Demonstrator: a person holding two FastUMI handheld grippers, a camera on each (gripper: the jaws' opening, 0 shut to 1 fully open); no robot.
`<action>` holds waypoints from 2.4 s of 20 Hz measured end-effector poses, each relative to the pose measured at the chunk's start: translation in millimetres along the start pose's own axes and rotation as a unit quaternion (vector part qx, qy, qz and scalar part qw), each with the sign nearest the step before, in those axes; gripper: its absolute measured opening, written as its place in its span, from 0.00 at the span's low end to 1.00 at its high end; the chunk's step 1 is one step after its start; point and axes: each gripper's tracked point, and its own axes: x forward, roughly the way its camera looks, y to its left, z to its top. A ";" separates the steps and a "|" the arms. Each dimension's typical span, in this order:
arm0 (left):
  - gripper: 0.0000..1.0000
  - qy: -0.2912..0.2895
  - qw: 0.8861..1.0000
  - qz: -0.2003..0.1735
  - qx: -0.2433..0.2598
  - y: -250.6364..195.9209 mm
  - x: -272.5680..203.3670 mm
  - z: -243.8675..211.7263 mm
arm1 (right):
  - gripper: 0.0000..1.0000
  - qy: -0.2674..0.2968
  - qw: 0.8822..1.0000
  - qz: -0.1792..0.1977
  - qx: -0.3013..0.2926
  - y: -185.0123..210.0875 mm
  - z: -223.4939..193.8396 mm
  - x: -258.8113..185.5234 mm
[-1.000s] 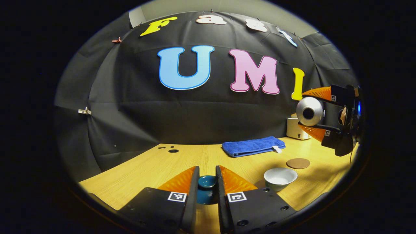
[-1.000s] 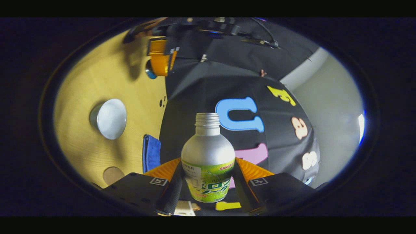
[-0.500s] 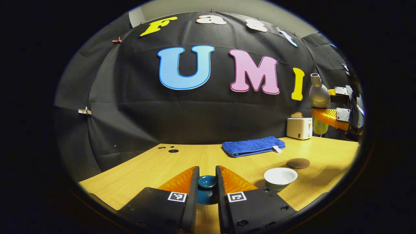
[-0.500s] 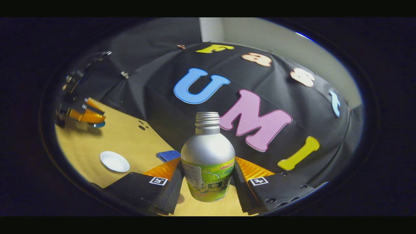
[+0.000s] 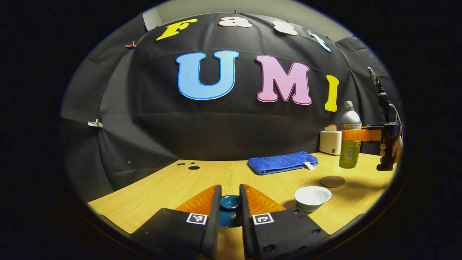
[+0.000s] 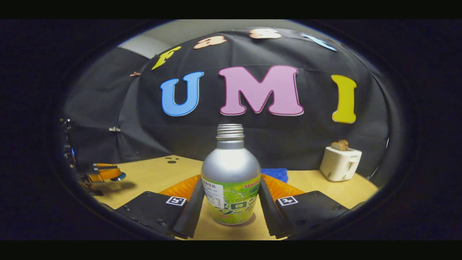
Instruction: Open the teacup lid with one hand, grasp the water bottle and pour water into the teacup with the other hand; after pouring, place the water bottle on the coaster and then close the teacup lid.
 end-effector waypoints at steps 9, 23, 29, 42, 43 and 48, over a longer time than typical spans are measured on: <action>0.31 0.000 1.000 0.000 0.000 -0.1 -0.3 0.1 | 0.77 0.021 0.999 -0.013 0.048 -15.0 -42.5 31.8; 0.31 0.000 1.000 0.000 0.001 0.1 0.2 0.1 | 0.81 0.025 0.999 -0.039 -0.013 -21.7 -59.2 32.1; 0.31 -0.001 1.000 0.000 0.001 0.4 0.3 0.1 | 0.91 0.035 0.998 -0.039 -0.021 -19.6 -66.1 31.3; 0.31 0.000 1.000 -0.005 -0.001 -19.2 -7.9 0.1 | 0.98 0.057 0.995 -0.081 0.006 -23.7 -68.7 -52.8; 0.31 -0.001 1.000 -0.009 0.000 -24.7 -9.2 1.0 | 0.98 0.050 0.996 -0.079 0.003 -21.9 -63.5 -59.7; 0.31 -0.002 0.999 -0.041 -0.003 -59.6 -6.8 2.4 | 0.98 -0.004 0.995 -0.091 -0.047 -20.7 -35.7 -92.2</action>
